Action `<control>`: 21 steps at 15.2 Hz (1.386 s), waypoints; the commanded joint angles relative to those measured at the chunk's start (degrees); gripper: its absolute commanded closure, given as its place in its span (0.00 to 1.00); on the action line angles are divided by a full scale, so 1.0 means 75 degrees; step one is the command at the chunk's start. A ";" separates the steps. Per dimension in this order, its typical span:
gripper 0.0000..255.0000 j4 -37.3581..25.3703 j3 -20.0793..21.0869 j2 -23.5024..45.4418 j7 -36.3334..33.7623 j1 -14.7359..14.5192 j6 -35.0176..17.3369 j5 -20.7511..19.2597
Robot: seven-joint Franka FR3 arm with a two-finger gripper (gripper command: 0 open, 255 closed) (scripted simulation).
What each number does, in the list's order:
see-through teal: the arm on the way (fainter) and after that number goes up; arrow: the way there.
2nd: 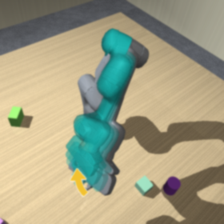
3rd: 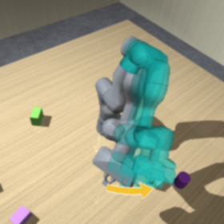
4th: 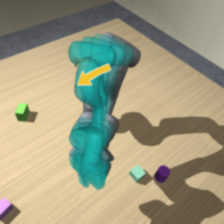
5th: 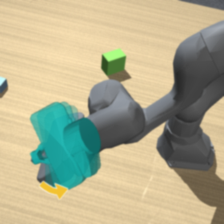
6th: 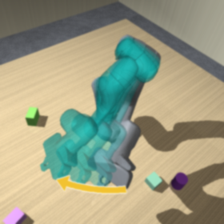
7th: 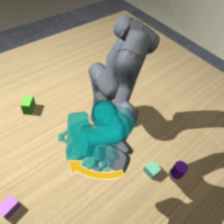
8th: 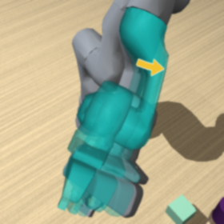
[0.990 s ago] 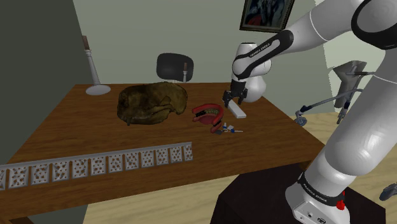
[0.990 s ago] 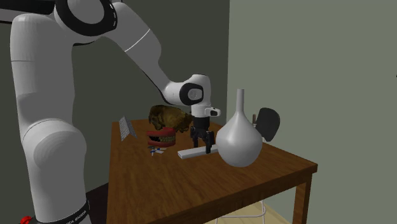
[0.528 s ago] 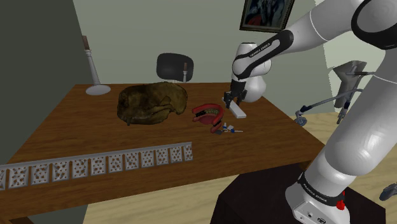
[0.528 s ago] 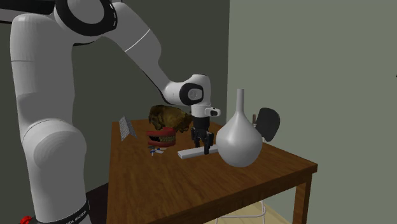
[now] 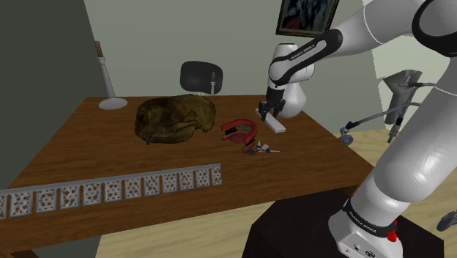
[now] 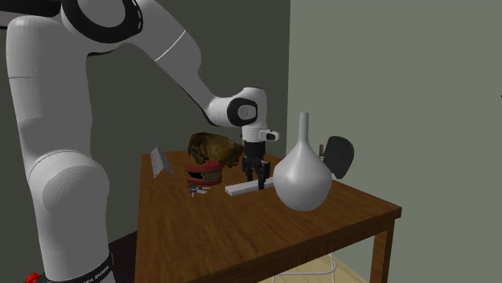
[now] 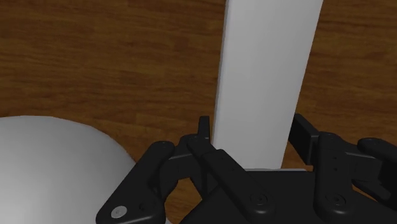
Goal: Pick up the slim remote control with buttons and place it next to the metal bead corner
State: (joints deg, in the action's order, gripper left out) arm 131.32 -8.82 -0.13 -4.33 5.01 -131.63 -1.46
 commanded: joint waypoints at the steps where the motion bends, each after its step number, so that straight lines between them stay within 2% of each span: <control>1: 1.00 -0.0071 0.0005 -0.0128 -0.0020 -0.0005 0.0198 -0.0022; 18: 1.00 -0.1049 0.0040 -0.0901 -0.0076 -0.0016 0.1943 -0.0119; 21: 1.00 -0.0476 0.0328 -0.1431 -0.0591 -0.0220 0.1911 -0.0151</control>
State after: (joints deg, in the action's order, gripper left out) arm 126.45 -7.05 -9.67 -7.54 3.84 -117.20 -2.53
